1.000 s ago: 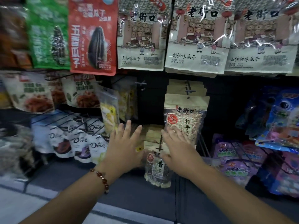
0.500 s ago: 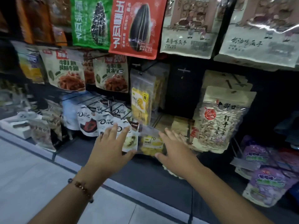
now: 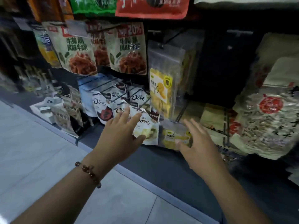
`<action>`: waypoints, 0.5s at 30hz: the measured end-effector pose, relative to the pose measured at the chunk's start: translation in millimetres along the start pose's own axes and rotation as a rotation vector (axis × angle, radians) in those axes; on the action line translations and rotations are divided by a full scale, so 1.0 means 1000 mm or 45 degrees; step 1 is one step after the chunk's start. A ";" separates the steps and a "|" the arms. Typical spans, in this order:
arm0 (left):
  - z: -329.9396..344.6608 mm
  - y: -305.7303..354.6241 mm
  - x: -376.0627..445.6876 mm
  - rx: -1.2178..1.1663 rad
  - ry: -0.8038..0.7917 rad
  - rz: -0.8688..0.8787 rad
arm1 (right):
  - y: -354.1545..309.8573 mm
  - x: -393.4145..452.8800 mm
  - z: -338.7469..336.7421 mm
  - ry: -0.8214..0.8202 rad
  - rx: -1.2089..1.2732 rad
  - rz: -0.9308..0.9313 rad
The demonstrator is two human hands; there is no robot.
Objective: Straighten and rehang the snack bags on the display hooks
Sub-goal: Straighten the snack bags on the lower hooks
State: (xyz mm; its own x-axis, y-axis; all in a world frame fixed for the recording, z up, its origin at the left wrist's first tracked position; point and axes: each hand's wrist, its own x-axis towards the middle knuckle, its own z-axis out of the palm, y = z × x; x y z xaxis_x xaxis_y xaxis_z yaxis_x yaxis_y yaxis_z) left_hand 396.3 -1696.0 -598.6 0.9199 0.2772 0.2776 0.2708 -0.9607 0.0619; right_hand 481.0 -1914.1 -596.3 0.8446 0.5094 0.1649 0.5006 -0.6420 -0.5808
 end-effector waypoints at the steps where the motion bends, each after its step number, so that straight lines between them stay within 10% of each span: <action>1: -0.004 0.004 -0.001 0.012 -0.021 0.015 | 0.001 -0.002 -0.005 0.036 0.046 0.030; 15: -0.038 -0.002 -0.035 0.097 -0.053 0.108 | -0.045 -0.051 -0.026 0.021 -0.383 0.046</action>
State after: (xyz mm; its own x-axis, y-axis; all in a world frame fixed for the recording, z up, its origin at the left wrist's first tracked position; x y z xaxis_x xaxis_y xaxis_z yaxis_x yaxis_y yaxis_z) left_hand 352.8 -1704.5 -572.4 0.9509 0.1970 0.2385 0.2107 -0.9770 -0.0332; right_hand 420.6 -1926.1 -557.9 0.8647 0.4750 0.1631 0.5017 -0.8017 -0.3250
